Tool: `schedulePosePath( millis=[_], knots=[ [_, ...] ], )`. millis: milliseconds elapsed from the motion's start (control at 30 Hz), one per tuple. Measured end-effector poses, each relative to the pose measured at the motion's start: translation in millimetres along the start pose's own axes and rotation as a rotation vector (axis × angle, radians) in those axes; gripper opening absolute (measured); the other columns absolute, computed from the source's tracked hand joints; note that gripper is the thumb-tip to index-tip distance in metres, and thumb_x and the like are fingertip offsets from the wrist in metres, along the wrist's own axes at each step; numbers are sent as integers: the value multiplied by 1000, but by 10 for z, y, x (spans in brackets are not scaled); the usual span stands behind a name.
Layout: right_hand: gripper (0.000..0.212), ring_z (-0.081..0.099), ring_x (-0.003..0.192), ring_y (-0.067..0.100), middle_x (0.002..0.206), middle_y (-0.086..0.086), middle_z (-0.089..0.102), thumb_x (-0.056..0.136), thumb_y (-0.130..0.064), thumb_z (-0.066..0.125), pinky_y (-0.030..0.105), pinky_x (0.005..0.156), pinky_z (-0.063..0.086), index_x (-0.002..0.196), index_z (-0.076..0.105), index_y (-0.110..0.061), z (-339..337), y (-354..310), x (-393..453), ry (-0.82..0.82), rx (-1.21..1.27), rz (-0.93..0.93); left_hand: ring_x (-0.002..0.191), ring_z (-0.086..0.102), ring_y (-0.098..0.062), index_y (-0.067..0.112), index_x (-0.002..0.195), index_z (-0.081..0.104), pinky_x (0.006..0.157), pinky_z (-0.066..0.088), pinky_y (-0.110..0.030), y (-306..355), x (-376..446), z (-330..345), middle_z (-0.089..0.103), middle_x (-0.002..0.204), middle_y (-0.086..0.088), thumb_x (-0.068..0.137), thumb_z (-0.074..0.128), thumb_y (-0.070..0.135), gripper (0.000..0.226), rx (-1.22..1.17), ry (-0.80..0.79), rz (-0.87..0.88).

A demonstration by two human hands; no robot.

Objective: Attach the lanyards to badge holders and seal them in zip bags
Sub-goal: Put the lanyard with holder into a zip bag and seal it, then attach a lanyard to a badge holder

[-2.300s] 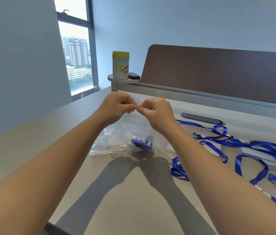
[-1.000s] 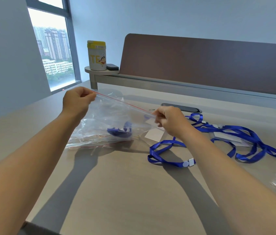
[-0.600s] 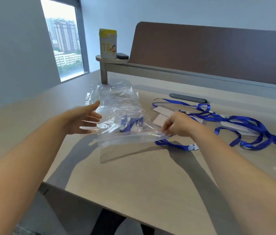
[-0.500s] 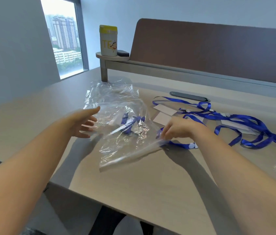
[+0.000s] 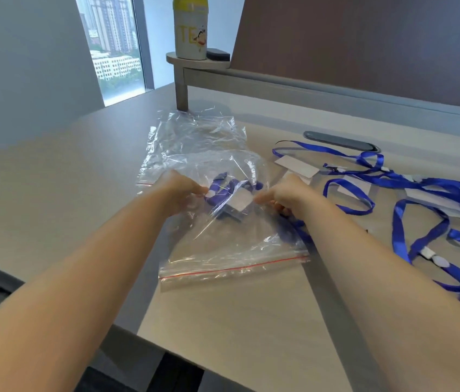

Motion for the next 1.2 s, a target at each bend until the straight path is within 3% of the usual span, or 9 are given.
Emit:
schedulePosePath(
  millis=[133, 233, 333, 467, 633, 733, 833, 1033, 1200],
  knots=[
    [37, 48, 63, 10, 85, 5, 56, 79, -14, 69, 20, 52, 37, 110, 56, 1, -61, -82, 21, 26, 20, -94, 17, 30, 0, 6, 92, 48, 28, 21, -6, 177, -106, -15, 37, 51, -6, 81, 62, -5, 22, -15, 14, 129],
    [38, 52, 86, 15, 101, 5, 55, 80, -15, 66, 23, 69, 38, 115, 57, -3, -255, -204, -141, 78, 104, -195, 45, 44, -8, 6, 119, 46, 41, 34, -15, 414, -234, 29, 42, 69, -7, 81, 64, 1, 42, -72, -7, 201],
    [25, 53, 82, 15, 100, 6, 56, 86, -10, 59, 21, 66, 43, 110, 55, -5, -553, -246, -372, 123, 252, -272, 75, 48, -16, 10, 119, 48, 63, 42, -19, 681, -379, 225, 49, 97, -9, 82, 65, 10, 40, -89, -65, 261],
    [17, 59, 63, 17, 83, 8, 56, 90, -1, 49, 27, 56, 54, 79, 44, -13, -1058, -5, -636, 261, 445, -256, 69, 53, -15, 8, 125, 42, 58, 48, -21, 873, -563, 756, 51, 105, -13, 86, 60, 9, 43, -85, -186, 323],
    [27, 59, 65, 21, 90, 12, 55, 86, 0, 52, 26, 45, 54, 70, 40, -17, -1832, 682, -940, 643, 380, -154, 66, 53, -14, 2, 113, 46, 55, 53, -20, 914, -814, 1622, 49, 83, -7, 89, 54, 7, 26, -44, -340, 386],
    [15, 55, 80, 24, 91, 9, 52, 84, -1, 52, 35, 56, 50, 81, 44, -13, -2321, 1123, -1207, 871, 296, -61, 80, 52, -19, 4, 100, 56, 74, 47, -31, 934, -945, 2172, 50, 79, -4, 90, 53, 9, 12, 165, -366, 463],
    [17, 51, 84, 23, 94, 10, 50, 85, 0, 47, 30, 63, 44, 96, 44, -11, -2737, 1539, -1440, 995, 294, 0, 92, 50, -20, 2, 116, 57, 83, 43, -32, 949, -1045, 2701, 56, 97, -7, 89, 55, 13, 29, 392, -377, 581],
    [18, 49, 70, 19, 76, 0, 41, 86, 2, 42, 24, 49, 37, 98, 37, -11, -3281, 2237, -1597, 1123, 373, 130, 122, 49, -25, 8, 127, 51, 99, 37, -32, 905, -1010, 3705, 53, 132, -10, 89, 56, 15, 39, 724, -429, 722],
    [26, 50, 75, 20, 90, 6, 50, 86, 4, 43, 8, 42, 38, 107, 41, -11, -3573, 2715, -1635, 1179, 348, 265, 119, 48, -32, 10, 128, 48, 88, 39, -37, 939, -843, 4270, 52, 132, -13, 84, 57, 10, 45, 1010, -404, 858]
  ],
)
Point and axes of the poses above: each hand's wrist, its own x-axis towards the middle knuckle, its own z-axis out of the palm, y = z × x, the point moved 4 cm from there along x, towards the middle knuckle
